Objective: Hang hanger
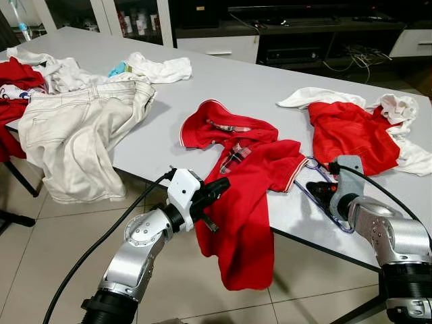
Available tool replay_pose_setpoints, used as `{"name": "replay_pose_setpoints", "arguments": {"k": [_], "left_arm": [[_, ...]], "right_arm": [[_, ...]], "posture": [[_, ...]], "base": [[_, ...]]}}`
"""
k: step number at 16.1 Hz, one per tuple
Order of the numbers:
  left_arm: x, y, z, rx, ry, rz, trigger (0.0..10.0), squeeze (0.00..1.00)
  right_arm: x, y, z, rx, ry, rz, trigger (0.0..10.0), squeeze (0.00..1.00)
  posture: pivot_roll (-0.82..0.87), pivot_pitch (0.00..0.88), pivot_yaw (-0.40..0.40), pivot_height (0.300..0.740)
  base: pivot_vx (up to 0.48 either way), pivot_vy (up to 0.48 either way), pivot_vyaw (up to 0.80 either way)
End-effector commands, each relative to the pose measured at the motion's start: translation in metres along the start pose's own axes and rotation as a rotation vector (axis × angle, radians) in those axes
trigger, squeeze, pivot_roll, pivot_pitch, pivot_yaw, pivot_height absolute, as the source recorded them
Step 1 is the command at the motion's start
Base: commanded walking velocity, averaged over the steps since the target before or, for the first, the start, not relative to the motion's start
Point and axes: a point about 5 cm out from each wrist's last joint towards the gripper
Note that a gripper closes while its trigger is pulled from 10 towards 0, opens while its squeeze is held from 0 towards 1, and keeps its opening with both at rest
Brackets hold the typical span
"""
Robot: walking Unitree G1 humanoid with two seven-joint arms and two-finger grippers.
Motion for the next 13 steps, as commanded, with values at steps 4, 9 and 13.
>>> {"name": "replay_pose_setpoints", "arguments": {"k": [4, 9, 13], "left_arm": [[0.000, -0.001, 0.000, 0.002, -0.006, -0.003, 10.0, 0.00], [0.004, 0.001, -0.001, 0.003, 0.003, 0.003, 10.0, 0.00], [0.008, 0.002, 0.002, -0.020, 0.011, 0.012, 10.0, 0.00]], "right_arm": [[-0.001, -0.013, 0.006, -0.003, -0.018, -0.035, 10.0, 0.00], [-0.010, -0.025, 0.006, -0.032, 0.006, -0.069, 10.0, 0.00], [-0.027, -0.037, 0.006, -0.033, 0.018, -0.082, 10.0, 0.00]], "posture": [[-0.11, 0.000, 0.015, 0.740], [-0.12, 0.000, 0.022, 0.740], [-0.14, 0.000, 0.035, 0.740]], "base": [[0.000, 0.000, 0.00], [0.000, 0.000, 0.00], [0.000, 0.000, 0.00]]}}
Point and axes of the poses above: a point about 5 cm out from each wrist's last joint towards the gripper, its own x axis pointing out of the wrist towards the gripper, its own y axis along the axis of the wrist's last joint, z = x × y, and after that the axes turned 10 degrees about x, right-handed
